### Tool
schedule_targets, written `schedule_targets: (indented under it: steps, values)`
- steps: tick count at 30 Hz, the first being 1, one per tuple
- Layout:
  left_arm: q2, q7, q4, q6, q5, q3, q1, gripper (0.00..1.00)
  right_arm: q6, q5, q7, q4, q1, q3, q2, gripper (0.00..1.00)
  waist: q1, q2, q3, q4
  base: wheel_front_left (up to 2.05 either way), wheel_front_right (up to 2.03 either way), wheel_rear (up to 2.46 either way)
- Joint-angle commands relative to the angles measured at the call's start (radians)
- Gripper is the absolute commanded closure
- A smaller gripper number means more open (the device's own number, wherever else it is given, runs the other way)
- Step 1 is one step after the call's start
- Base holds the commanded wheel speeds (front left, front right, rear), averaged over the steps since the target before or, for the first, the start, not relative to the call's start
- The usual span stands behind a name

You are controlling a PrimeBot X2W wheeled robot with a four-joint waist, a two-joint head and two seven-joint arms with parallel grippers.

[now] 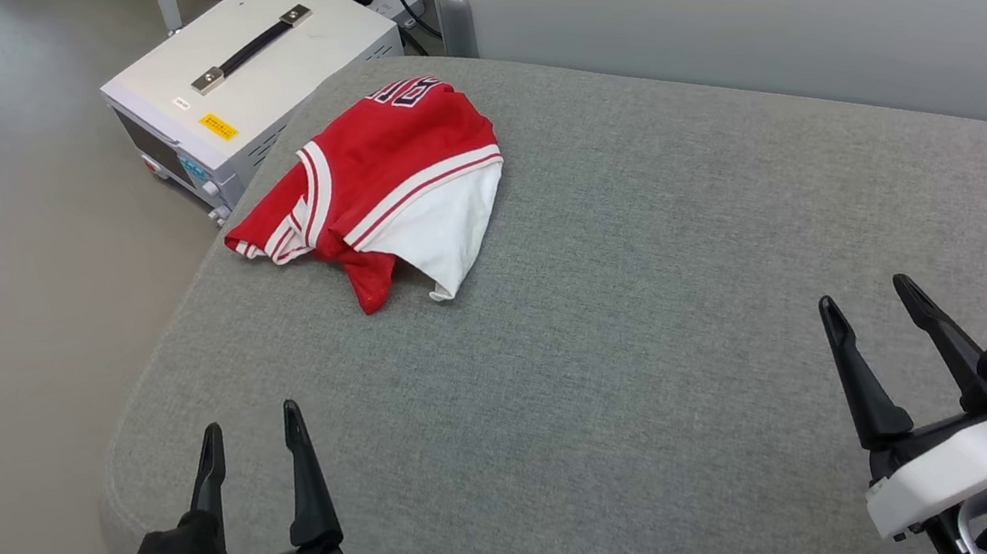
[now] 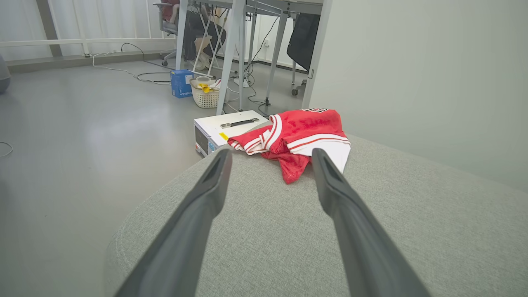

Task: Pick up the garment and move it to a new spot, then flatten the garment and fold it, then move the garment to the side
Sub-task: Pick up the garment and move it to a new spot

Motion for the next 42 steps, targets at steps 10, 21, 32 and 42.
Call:
schedule_targets:
  steps: [10, 21, 32, 42]
  values:
    - [0.036, -0.006, 0.150, -0.097, 0.077, -0.061, -0.137, 0.00, -0.001, -0.029, -0.009, -0.010, -0.030, 0.007, -0.002, 0.00, 0.0000, 0.0109, 0.111, -0.092, 0.00, 0.00, 0.00]
    - [0.195, 0.118, 0.426, -0.126, -0.117, -0.120, -0.591, 0.00, -0.001, -0.085, -0.009, -0.032, -0.113, 0.018, -0.002, 0.00, 0.0000, 0.0109, 0.318, -0.235, 0.00, 0.00, 0.00]
    - [0.600, 0.705, 0.420, -0.126, -0.590, -0.432, -0.872, 0.00, -0.001, -0.076, -0.009, -0.049, -0.178, 0.041, -0.002, 0.00, 0.0000, 0.0109, 0.472, -0.364, 0.00, 0.00, 0.00]
    - [0.749, 0.906, 0.478, -0.126, -0.753, -0.524, -0.906, 0.00, -0.001, -0.048, -0.009, -0.054, -0.209, 0.069, -0.002, 0.00, 0.0000, 0.0109, 0.521, -0.429, 0.00, 0.00, 0.00]
